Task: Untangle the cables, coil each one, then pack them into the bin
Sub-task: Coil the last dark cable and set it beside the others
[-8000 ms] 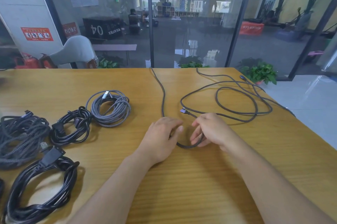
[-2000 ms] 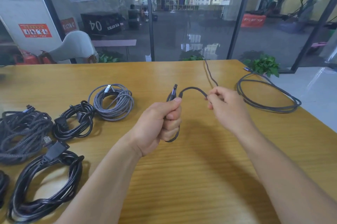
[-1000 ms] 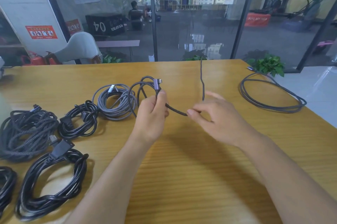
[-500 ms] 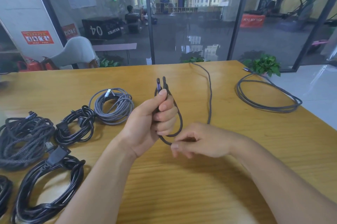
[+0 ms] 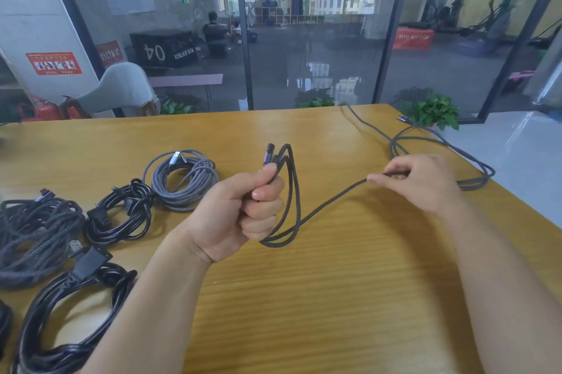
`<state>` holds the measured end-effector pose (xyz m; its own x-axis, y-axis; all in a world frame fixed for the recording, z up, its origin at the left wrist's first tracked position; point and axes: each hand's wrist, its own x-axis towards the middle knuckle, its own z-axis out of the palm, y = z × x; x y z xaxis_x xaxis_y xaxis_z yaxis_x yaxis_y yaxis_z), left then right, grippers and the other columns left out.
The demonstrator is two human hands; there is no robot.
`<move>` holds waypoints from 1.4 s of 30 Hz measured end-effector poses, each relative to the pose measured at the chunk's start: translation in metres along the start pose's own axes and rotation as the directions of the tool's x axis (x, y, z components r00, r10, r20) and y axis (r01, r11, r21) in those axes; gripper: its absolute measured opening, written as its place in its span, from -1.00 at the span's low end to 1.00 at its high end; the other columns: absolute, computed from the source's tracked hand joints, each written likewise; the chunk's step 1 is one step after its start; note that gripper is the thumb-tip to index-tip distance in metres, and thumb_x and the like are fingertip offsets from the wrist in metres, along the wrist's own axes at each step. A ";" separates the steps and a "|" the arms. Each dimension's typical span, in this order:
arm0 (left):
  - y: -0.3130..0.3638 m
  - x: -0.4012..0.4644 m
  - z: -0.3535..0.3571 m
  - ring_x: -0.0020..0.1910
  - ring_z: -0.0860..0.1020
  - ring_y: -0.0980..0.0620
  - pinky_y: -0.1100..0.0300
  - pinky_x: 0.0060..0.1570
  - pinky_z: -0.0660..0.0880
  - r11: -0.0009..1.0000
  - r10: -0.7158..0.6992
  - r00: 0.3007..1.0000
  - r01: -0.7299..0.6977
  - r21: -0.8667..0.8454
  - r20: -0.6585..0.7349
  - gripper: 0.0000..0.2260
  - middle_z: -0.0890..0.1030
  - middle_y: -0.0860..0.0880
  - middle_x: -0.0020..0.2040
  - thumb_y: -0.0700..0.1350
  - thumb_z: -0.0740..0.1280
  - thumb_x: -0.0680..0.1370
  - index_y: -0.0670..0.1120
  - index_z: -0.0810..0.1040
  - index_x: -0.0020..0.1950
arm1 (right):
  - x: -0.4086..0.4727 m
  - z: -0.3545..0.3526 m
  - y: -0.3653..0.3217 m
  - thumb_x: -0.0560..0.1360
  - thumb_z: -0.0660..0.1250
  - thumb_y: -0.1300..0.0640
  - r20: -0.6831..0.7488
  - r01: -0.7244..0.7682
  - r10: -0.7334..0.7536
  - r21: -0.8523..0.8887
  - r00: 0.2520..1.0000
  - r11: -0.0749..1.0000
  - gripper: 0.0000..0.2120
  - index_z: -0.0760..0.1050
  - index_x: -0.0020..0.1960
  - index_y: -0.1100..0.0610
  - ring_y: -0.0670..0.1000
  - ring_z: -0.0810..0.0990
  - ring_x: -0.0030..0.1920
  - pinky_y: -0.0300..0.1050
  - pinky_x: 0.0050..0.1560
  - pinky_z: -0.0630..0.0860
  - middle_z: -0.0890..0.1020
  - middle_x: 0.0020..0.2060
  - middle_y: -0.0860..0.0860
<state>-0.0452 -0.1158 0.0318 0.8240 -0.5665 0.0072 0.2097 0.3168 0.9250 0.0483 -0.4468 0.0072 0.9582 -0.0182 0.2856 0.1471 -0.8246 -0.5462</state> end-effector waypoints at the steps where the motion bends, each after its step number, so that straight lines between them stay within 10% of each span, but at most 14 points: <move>1: -0.003 0.003 0.003 -0.51 0.03 0.15 0.26 -0.50 0.00 0.999 -0.004 1.000 0.005 0.045 -0.024 -0.65 0.14 0.14 -0.45 0.08 0.19 0.63 0.04 0.32 -0.35 | 0.001 0.004 -0.011 0.32 0.50 -0.42 -0.098 0.003 -0.008 -0.045 0.995 0.999 -0.54 0.61 -0.26 -0.01 0.09 0.63 -0.10 -0.06 -0.14 0.48 0.64 -0.35 -0.11; 5: -0.015 0.011 0.013 -0.49 0.06 0.13 0.24 -0.48 -0.01 0.973 0.009 0.993 0.019 0.232 -0.119 -0.66 0.15 0.09 -0.42 0.08 0.19 0.64 0.02 0.29 -0.32 | -0.014 0.025 -0.060 0.53 0.47 -0.16 -0.322 0.114 -0.087 0.066 0.943 0.991 -0.63 0.49 -0.24 0.09 0.08 0.56 -0.35 -0.03 -0.30 0.44 0.57 -0.44 -0.03; 12: -0.025 0.018 0.020 -0.41 0.02 0.05 0.16 -0.39 -0.05 0.926 0.069 0.958 0.042 0.376 -0.278 -0.62 0.14 0.05 -0.38 0.03 0.09 0.75 -0.02 0.25 -0.26 | -0.042 0.040 -0.109 0.66 0.25 0.28 0.077 -0.035 -0.042 0.786 0.996 0.618 -0.74 0.69 0.00 0.08 -0.08 0.49 -0.29 -0.13 -0.34 0.57 0.58 -0.19 0.20; 31: -0.029 0.025 0.022 -0.44 0.06 0.08 0.29 -0.50 0.07 0.906 0.294 0.841 -0.094 0.413 -0.454 -0.51 0.16 0.08 -0.40 0.11 0.19 0.72 0.09 0.37 -0.43 | -0.058 0.054 -0.117 0.65 0.26 0.42 0.209 0.027 -0.385 0.851 0.899 0.525 -0.65 0.66 0.28 0.12 0.00 0.70 0.18 -0.15 0.11 0.62 0.75 0.12 0.04; 38: -0.025 0.022 0.021 -0.38 0.04 0.02 0.15 -0.41 -0.01 0.908 0.355 0.768 -0.148 0.392 -0.532 -0.58 0.13 0.03 -0.37 -0.02 0.20 0.73 0.04 0.20 -0.31 | -0.044 0.037 -0.088 0.67 0.25 -0.11 0.278 0.455 -0.481 0.157 0.831 0.877 -0.81 0.62 0.01 -0.11 -0.13 0.58 0.07 -0.04 0.18 0.49 0.64 -0.05 -0.22; 42: -0.025 0.022 0.020 -0.37 0.03 -0.01 0.07 -0.35 -0.02 0.909 0.352 0.759 -0.137 0.394 -0.548 -0.57 0.11 0.04 -0.37 0.10 0.20 0.72 0.05 0.16 -0.29 | -0.054 0.045 -0.098 0.72 0.22 0.07 0.275 0.466 -0.552 0.321 0.787 0.825 -0.78 0.54 -0.07 0.05 -0.02 0.51 -0.15 0.02 -0.02 0.48 0.57 -0.21 -0.11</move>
<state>-0.0432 -0.1514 0.0166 0.9875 0.0984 0.1228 -0.1296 0.0662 0.9894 -0.0065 -0.3398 0.0101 0.7407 0.5961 0.3098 0.6465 -0.5071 -0.5700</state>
